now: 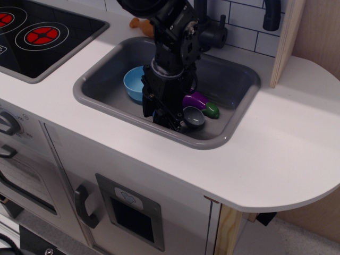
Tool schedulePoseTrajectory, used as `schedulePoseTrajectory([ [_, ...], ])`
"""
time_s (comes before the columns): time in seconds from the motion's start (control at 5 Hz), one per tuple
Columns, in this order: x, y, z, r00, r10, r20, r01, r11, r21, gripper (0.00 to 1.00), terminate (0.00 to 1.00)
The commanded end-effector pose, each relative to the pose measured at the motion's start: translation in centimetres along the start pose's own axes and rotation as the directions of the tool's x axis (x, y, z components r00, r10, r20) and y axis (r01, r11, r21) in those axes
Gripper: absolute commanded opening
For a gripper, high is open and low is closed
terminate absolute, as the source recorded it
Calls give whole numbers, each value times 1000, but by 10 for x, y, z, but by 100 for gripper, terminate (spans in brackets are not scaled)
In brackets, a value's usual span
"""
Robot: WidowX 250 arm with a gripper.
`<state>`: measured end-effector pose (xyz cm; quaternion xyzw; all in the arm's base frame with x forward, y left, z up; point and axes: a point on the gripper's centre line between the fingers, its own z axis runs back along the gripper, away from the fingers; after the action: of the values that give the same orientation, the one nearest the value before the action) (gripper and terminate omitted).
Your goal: Take spoon out of bowl sink
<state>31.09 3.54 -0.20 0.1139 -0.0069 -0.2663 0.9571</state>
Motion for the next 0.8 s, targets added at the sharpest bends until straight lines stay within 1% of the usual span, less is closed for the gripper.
schedulePoseTrajectory([
  [0.0,-5,7,6,999,23,-23,-22,999,32,100,0],
  [0.2,-9,12,15,999,43,-32,-43,999,13,100,0],
  [0.4,-6,24,31,995,103,-10,-103,995,-2,100,0],
  [0.6,-3,41,64,973,227,47,-226,974,-24,100,0],
])
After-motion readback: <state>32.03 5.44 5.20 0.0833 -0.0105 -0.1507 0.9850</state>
